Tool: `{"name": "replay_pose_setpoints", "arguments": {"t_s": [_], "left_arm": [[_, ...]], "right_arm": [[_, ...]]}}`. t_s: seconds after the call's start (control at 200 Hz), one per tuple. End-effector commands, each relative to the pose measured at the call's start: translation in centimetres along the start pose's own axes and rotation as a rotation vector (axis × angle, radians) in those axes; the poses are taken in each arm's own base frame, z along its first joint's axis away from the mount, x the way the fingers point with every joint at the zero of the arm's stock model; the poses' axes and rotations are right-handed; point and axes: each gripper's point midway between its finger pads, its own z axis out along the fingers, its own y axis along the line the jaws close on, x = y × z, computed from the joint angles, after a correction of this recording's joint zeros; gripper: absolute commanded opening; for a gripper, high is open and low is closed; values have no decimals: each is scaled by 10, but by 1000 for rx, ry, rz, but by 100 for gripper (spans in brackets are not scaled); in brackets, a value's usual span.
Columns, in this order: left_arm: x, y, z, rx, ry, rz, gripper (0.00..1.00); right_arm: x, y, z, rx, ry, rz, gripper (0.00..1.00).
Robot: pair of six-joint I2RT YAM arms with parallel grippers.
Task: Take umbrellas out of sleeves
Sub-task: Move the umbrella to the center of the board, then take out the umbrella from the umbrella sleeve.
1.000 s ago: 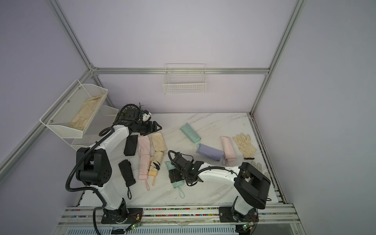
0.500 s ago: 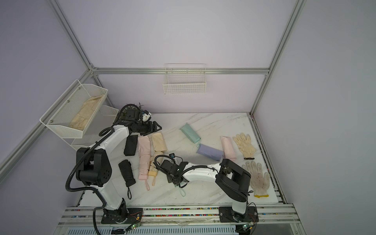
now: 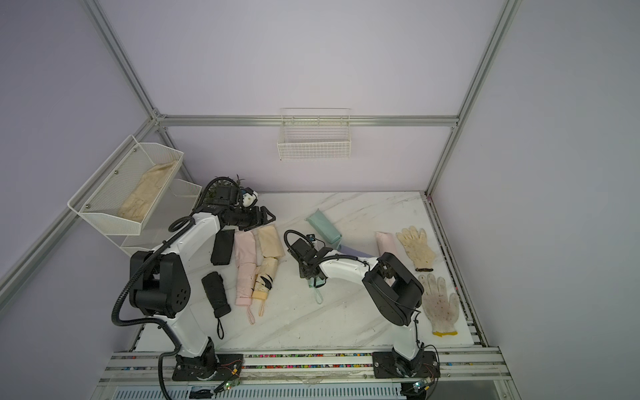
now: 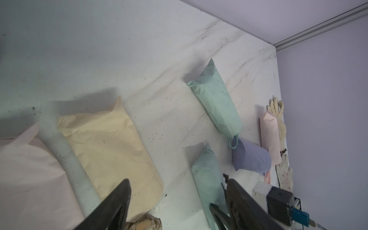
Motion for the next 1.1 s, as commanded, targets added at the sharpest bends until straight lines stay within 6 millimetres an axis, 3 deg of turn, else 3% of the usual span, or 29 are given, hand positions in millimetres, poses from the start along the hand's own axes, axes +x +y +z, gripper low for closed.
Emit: {"name": "replay_pose_setpoints", "arguments": {"t_s": [0.0, 0.105, 0.205, 0.375, 0.61, 0.72, 0.805, 0.9, 1.095], "left_arm": [[1, -10, 5, 27, 13, 6, 75], [11, -12, 19, 48, 57, -7, 74], [23, -14, 35, 64, 105, -20, 73], [47, -28, 58, 89, 184, 4, 73], [67, -53, 67, 118, 221, 115, 74], [73, -58, 73, 142, 245, 129, 73], [77, -62, 73, 143, 248, 150, 74], [78, -68, 69, 142, 239, 177, 75], [77, -72, 67, 117, 222, 208, 76]], "right_arm": [[-15, 22, -21, -107, -40, -60, 69], [-19, 10, -52, -132, -86, -42, 76], [-4, -5, -74, -165, -91, -17, 75], [42, -24, -93, -268, -49, 37, 71], [60, -35, -125, -349, -55, 40, 71], [60, -42, -131, -338, -81, -1, 71], [64, -52, -123, -292, -91, -42, 71], [68, -38, -122, -360, -83, -79, 72], [64, -37, -123, -367, -113, -106, 73]]}}
